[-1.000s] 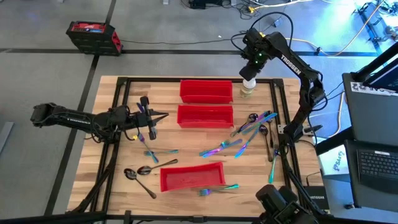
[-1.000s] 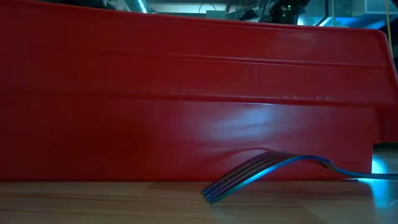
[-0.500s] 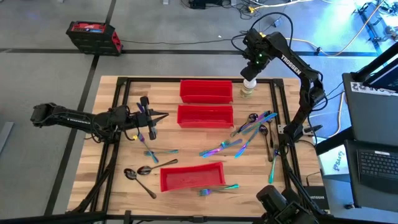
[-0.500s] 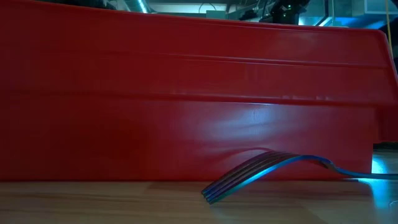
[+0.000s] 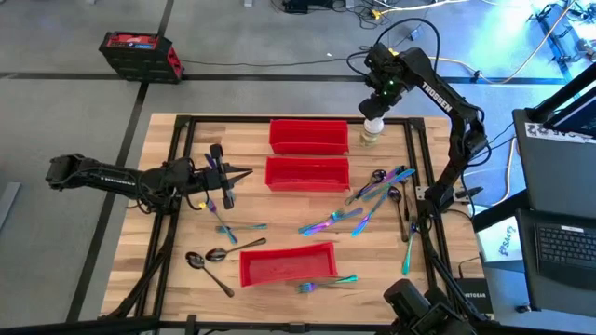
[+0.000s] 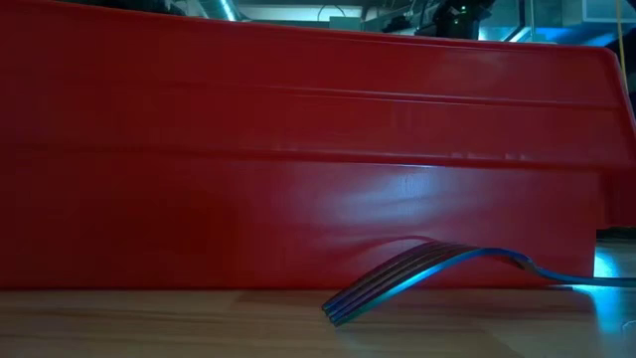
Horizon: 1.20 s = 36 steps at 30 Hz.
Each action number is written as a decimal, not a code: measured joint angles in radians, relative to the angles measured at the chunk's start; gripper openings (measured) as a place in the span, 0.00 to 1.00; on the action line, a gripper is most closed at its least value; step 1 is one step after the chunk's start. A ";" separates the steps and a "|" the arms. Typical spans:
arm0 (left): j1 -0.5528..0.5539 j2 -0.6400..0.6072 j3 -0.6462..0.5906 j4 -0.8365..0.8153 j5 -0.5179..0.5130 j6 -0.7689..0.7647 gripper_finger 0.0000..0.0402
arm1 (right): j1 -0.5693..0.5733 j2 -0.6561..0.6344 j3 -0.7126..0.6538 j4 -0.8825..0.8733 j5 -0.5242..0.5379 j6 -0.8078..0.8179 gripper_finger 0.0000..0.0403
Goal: Sort silverware
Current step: Move the spray bottle to the top right of the table
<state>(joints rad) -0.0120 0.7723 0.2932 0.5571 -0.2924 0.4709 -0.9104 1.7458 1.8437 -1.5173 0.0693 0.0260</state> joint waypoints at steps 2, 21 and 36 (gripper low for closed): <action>0.000 0.000 0.000 0.000 0.000 0.000 0.00 | 0.000 0.001 0.009 -0.030 0.013 0.048 0.23; 0.000 0.000 0.000 0.000 0.000 0.008 0.00 | -0.063 -0.140 0.023 -0.055 0.072 0.324 0.21; 0.000 0.000 0.000 0.000 0.000 0.053 0.00 | -0.165 -0.142 -0.044 -0.055 0.079 0.449 0.21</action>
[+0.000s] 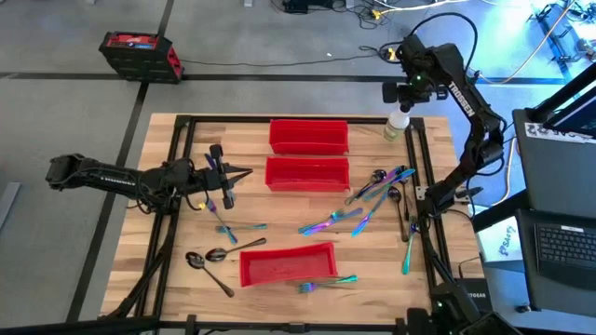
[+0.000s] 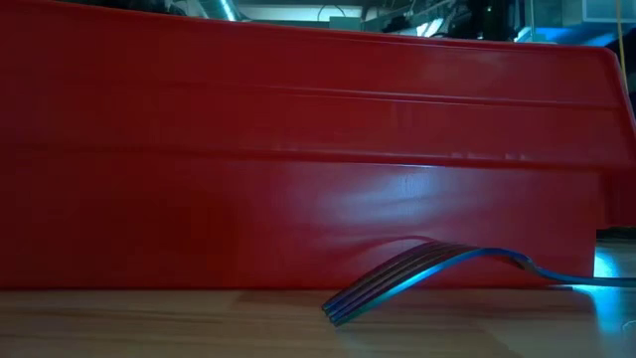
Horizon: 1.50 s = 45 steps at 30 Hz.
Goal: Sort silverware
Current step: Move the spray bottle to the top right of the table
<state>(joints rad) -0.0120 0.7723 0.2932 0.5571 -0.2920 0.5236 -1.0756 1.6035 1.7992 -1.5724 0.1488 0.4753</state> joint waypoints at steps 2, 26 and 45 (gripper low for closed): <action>0.000 0.000 0.000 0.000 0.000 0.002 0.00 | 0.000 0.000 0.000 0.000 0.012 0.016 0.21; 0.001 0.000 0.000 0.000 0.004 -0.010 0.00 | 0.060 0.005 -0.084 0.073 0.178 0.490 0.21; 0.000 0.000 0.000 -0.001 0.009 -0.018 0.00 | 0.126 -0.012 -0.210 0.159 0.270 0.559 0.35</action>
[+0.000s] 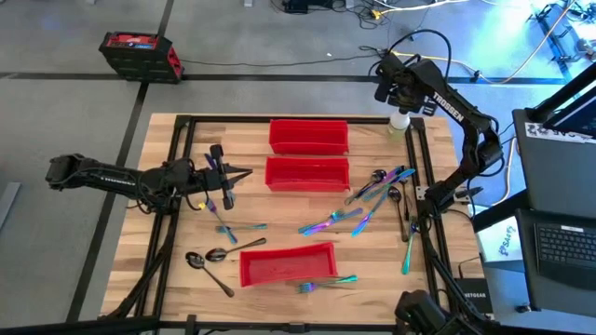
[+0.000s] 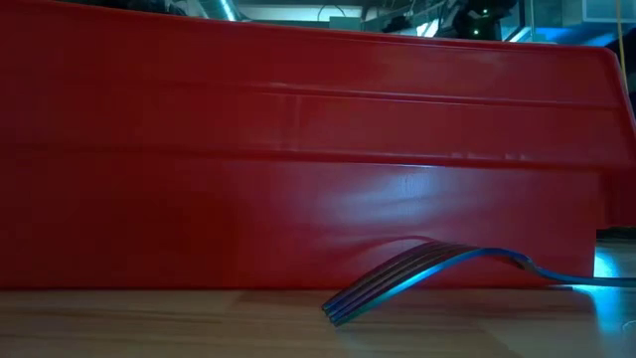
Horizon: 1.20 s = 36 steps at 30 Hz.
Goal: Sort silverware
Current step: Move the spray bottle to the top right of the table, then put the purple fork into the top red bin
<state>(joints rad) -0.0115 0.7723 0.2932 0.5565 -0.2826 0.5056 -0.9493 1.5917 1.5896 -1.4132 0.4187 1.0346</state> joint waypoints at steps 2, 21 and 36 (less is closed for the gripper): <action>0.000 0.000 0.000 0.000 0.000 0.000 0.00 | 0.000 -0.003 0.000 0.000 0.000 -0.011 0.39; 0.000 0.000 0.000 0.000 0.000 -0.021 0.00 | 0.008 -0.005 0.001 -0.069 0.019 -0.137 0.43; 0.000 0.004 0.000 -0.003 0.027 -0.142 0.00 | 0.308 -0.150 0.002 -0.159 -0.046 -0.226 0.43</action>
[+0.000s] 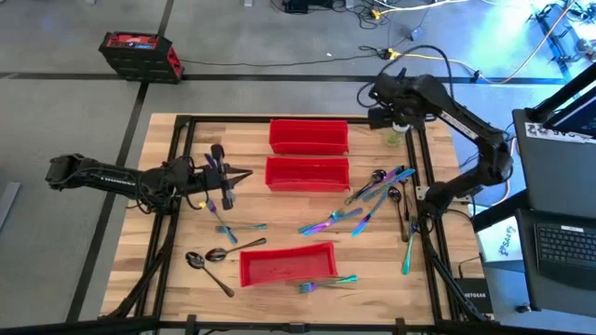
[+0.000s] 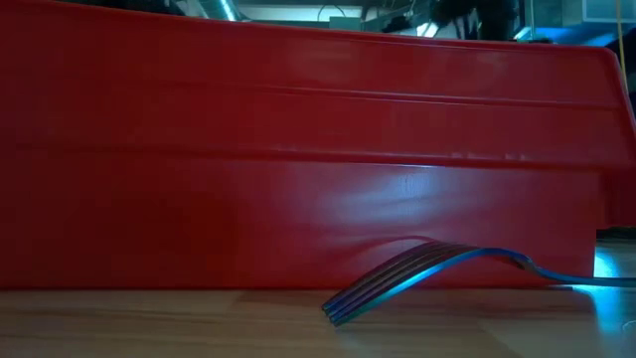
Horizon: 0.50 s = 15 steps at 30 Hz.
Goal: Sort silverware
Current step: Put the purple fork into the top red bin
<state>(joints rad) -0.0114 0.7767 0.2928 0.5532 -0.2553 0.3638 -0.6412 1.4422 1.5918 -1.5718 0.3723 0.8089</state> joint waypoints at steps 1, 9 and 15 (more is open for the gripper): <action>0.000 0.003 0.000 -0.003 0.015 -0.021 0.00 | 0.034 -0.015 0.001 -0.002 -0.002 0.003 0.43; -0.022 0.068 0.000 -0.027 0.220 -0.006 0.00 | 0.368 -0.047 0.001 0.060 -0.119 -0.153 0.43; -0.040 0.147 0.000 -0.028 0.336 -0.018 0.00 | 0.614 -0.016 0.000 0.276 -0.230 -0.353 0.43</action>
<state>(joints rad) -0.0514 0.9233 0.2928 0.5253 0.0803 0.3453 -0.0272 1.4263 1.5917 -1.2962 0.1424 0.4562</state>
